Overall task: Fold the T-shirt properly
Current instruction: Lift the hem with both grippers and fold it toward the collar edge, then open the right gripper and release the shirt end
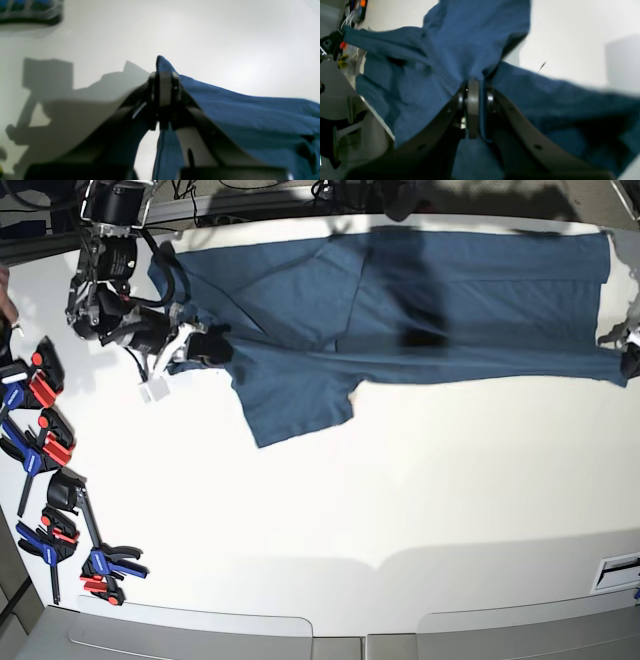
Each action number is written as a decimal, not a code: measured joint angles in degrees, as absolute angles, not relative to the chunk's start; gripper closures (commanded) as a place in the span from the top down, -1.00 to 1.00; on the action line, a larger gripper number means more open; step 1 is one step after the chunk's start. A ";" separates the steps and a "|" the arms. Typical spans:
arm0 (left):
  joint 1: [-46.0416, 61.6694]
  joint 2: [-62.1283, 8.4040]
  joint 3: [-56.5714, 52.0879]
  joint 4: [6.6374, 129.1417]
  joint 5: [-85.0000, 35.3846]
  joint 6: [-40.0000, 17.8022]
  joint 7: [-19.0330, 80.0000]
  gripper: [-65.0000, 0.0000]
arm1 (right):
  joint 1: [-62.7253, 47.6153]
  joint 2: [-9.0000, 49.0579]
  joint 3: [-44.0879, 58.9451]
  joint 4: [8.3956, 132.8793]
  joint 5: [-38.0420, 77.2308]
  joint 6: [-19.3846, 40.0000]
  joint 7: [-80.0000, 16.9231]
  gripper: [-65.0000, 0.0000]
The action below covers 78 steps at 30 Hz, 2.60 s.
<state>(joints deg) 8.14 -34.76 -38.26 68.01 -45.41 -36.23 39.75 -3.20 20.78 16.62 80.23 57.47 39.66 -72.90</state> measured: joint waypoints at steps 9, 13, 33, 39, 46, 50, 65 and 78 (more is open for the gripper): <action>11.60 -34.74 -38.92 68.03 -47.66 -36.27 43.92 -1.00 | -5.89 20.69 17.89 80.31 57.56 39.64 -75.66 -1.00; 11.90 -34.74 -38.92 68.05 -47.66 -36.27 45.25 -1.00 | -6.66 20.62 22.63 80.31 57.74 39.64 -76.18 -1.00; 11.88 -34.63 -38.92 72.14 -47.81 -36.47 56.01 -1.00 | -6.52 20.62 34.17 80.34 71.68 39.66 -81.06 -1.00; 11.88 -34.63 -38.92 72.14 -47.59 -36.47 57.08 -1.00 | -6.66 20.62 34.17 80.34 68.79 39.66 -81.08 -1.00; 11.88 -34.63 -38.92 72.18 -47.59 -36.47 59.86 -1.00 | -6.66 20.62 34.17 80.34 68.27 39.66 -81.06 -1.00; 11.88 -34.63 -38.92 72.18 -47.62 -36.47 59.83 -1.00 | -6.68 20.58 34.17 80.34 62.50 39.66 -81.10 -1.00; 11.90 -34.63 -38.92 72.18 -47.35 -36.45 58.63 -0.55 | -7.46 20.36 34.15 80.34 57.08 39.66 -78.52 -0.52; 11.86 -34.79 -43.92 76.86 -50.98 -36.49 51.09 -0.55 | -3.53 20.49 34.26 80.31 61.06 39.64 -75.66 -0.35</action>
